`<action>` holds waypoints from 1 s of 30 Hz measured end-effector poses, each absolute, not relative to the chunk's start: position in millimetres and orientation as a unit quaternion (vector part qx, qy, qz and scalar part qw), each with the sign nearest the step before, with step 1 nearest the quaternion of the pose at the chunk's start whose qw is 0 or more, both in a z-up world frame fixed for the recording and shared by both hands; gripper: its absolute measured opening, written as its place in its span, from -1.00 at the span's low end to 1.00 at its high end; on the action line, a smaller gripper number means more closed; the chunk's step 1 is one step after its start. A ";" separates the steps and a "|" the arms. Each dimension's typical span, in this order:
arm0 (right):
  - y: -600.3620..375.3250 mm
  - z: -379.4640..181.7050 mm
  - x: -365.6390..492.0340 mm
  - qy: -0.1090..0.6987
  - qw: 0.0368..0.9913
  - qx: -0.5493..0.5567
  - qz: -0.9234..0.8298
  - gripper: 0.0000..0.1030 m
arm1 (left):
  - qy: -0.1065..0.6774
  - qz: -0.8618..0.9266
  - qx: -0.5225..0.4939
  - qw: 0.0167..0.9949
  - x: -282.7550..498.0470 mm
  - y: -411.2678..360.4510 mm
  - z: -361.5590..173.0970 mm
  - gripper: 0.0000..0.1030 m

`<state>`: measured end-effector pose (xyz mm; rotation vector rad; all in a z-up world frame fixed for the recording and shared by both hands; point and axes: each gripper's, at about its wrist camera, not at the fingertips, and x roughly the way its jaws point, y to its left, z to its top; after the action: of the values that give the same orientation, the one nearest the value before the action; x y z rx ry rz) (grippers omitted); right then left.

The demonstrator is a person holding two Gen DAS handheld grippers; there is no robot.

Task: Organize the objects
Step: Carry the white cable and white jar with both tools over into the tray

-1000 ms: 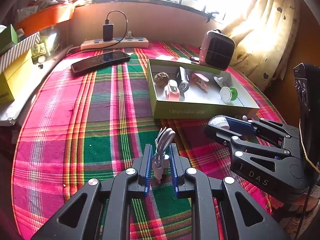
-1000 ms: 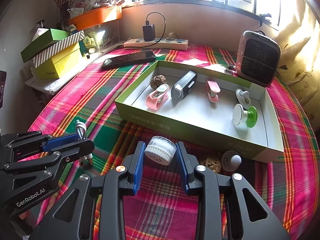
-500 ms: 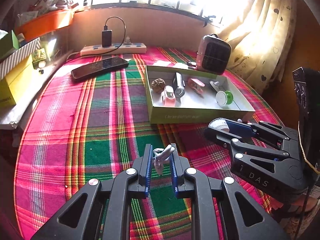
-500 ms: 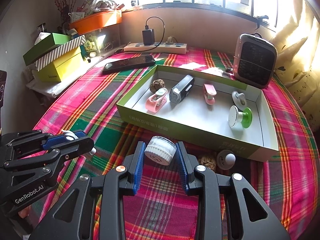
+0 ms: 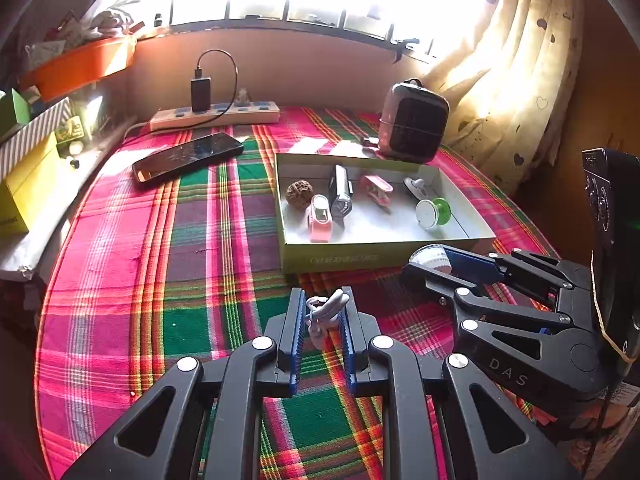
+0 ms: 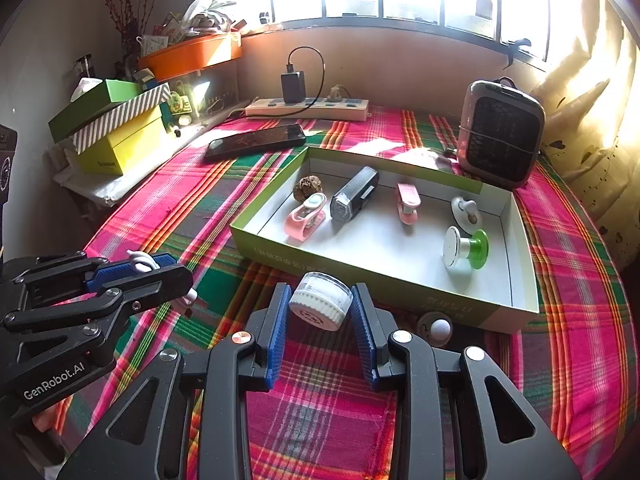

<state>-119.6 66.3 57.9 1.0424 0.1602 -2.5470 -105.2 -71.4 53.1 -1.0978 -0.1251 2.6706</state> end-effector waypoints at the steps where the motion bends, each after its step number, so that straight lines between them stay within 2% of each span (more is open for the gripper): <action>1: 67.4 59.1 -120.3 0.057 0.191 0.370 -0.907 -0.37 | -0.043 0.917 -0.376 0.126 -106.5 -70.6 54.5 -0.71; 30: 118.0 77.8 -164.7 0.039 0.154 0.370 -0.915 -0.37 | -0.031 0.916 -0.368 0.154 -158.7 -34.9 76.4 -0.71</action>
<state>-164.7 118.0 77.8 1.0605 0.1131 -2.6248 -158.7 -34.9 76.4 -1.0557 -0.0878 2.6260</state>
